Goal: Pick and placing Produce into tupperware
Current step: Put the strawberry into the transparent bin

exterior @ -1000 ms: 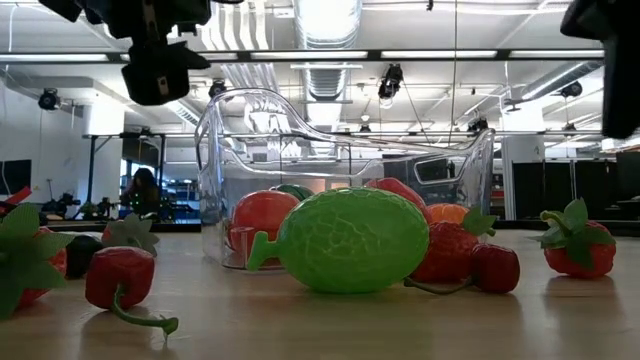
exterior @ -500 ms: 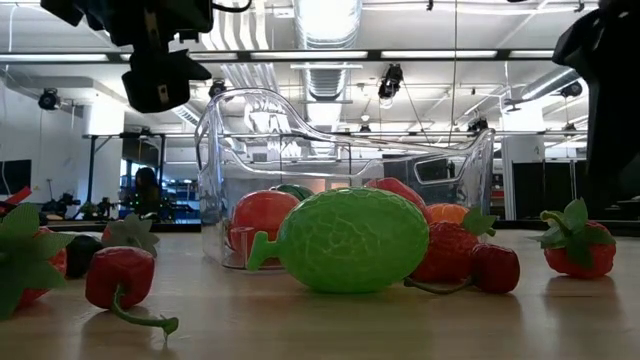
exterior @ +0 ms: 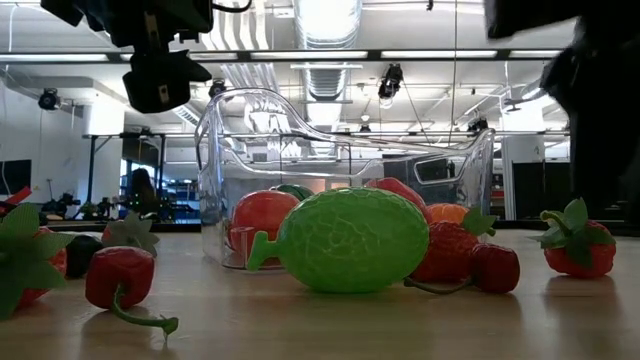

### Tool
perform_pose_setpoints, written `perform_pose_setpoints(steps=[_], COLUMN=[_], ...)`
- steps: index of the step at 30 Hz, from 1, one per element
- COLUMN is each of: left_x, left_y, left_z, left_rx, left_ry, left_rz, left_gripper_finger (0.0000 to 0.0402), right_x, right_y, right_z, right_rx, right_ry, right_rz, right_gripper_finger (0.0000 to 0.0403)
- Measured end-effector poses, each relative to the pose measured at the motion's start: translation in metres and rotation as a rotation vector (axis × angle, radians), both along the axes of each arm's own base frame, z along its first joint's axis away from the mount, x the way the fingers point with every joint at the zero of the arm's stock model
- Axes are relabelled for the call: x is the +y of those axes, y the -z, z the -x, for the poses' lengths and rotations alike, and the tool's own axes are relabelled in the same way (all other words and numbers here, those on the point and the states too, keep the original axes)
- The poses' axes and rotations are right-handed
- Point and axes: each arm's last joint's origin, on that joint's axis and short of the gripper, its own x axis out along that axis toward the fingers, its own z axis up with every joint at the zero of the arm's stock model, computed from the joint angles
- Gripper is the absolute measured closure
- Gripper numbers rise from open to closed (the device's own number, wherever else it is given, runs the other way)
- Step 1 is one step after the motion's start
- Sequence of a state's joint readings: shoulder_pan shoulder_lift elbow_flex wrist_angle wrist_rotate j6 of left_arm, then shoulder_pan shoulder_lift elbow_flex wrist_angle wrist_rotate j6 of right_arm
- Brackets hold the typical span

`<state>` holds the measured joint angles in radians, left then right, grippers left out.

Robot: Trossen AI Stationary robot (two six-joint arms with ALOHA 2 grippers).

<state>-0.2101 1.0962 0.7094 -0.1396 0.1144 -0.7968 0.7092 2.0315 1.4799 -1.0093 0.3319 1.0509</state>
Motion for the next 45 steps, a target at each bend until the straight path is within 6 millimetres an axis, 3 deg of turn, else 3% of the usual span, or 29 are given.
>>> perform_pose_setpoints(steps=[4, 13, 24, 38, 45], left_x=[0.0, 0.0, 0.0, 0.0, 0.0], left_y=[0.0, 0.001, 0.001, 0.001, 0.001], left_z=[0.0, 0.0, 0.0, 0.0, 0.0], left_rx=[0.001, 0.003, 0.003, 0.004, 0.003], left_ry=[0.0, 0.003, 0.003, 0.003, 0.004], left_rz=[0.0, 0.004, 0.005, 0.006, 0.004], left_gripper_finger=[0.0213, 0.0213, 0.0213, 0.0213, 0.0213], right_x=[-0.009, -0.007, -0.013, -0.014, -0.015], right_y=[0.007, 0.012, 0.028, 0.028, 0.026], right_z=[-0.003, -0.007, -0.01, -0.01, -0.008], right_rx=[0.027, -0.014, -0.016, -0.003, -0.004], right_ry=[0.069, -0.029, -0.007, 0.01, 0.053], right_rz=[-0.036, -0.04, -0.147, -0.166, -0.173], right_gripper_finger=[0.0091, 0.0106, 0.0111, 0.0249, 0.0261])
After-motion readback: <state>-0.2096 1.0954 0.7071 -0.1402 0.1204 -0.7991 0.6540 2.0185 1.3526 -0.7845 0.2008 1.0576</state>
